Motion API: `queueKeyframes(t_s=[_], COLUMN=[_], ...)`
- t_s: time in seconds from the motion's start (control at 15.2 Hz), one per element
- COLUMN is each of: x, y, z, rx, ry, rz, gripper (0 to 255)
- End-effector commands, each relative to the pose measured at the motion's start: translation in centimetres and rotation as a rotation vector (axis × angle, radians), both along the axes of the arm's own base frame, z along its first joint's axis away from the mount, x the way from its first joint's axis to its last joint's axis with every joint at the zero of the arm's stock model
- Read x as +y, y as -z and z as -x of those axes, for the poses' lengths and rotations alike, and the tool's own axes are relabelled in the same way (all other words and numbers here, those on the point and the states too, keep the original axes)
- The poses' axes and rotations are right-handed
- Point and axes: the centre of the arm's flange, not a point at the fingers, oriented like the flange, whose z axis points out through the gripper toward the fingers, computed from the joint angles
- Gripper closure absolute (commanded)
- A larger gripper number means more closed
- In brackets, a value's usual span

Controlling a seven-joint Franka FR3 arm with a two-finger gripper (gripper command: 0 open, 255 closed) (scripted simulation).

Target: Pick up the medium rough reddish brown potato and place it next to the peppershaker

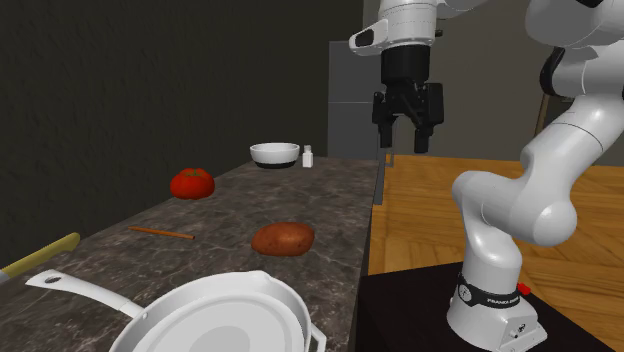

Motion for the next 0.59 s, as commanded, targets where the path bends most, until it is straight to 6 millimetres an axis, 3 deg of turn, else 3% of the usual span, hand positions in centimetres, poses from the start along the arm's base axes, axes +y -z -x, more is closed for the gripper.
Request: queueKeyframes(t_s=[0.0,0.53], x=[0.0,0.9], y=[0.0,6.3], z=[0.0,-7.4], rx=[0.0,-0.051], ry=[0.0,0.285], rz=[0.0,0.078], gripper=[0,0])
